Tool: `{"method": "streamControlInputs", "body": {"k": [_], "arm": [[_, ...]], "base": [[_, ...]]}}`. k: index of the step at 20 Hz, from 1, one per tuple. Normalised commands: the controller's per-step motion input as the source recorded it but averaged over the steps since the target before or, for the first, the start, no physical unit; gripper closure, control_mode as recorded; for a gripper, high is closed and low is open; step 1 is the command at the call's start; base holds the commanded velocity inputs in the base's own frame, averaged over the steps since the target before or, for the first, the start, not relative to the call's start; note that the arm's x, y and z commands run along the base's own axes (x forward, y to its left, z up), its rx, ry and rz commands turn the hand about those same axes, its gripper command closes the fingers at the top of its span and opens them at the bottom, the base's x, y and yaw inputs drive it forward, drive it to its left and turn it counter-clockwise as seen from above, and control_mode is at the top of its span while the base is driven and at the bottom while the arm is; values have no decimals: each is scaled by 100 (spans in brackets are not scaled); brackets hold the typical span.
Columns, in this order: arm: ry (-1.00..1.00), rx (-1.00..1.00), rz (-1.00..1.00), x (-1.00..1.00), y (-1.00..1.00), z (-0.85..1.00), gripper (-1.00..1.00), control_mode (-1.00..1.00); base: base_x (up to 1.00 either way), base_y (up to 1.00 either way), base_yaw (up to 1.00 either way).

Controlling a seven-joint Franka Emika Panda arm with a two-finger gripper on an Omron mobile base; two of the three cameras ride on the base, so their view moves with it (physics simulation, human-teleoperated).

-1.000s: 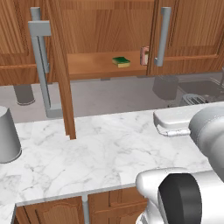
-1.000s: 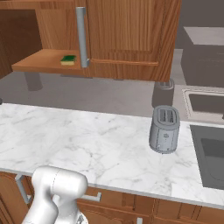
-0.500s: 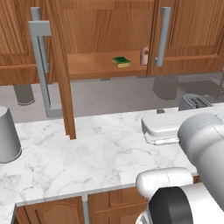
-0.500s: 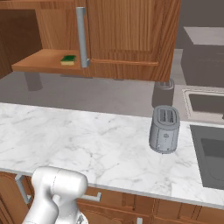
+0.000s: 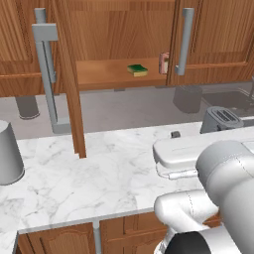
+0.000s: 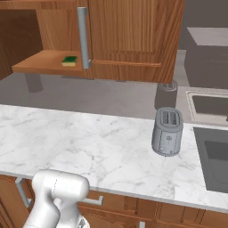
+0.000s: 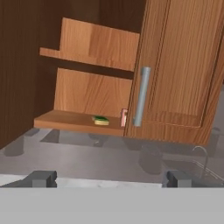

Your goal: Pick up the sponge and bar soap from the sink, and place them back in the cabinet, and close the cabinet doors.

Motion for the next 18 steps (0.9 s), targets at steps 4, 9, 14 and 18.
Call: {"method": "streamControlInputs", "body": {"k": [4, 9, 14, 18], "arm": [[-8, 0, 3, -12, 21, -1, -100, -100], [-10, 0, 5, -4, 18, -6, -100, -100], [-7, 0, 3, 0, 21, -7, -100, -100], [-2, 0, 1, 0, 29, 0, -100, -100]], "base": [[0, 0, 0], [0, 0, 0], [0, 0, 0], [0, 0, 0]]}}
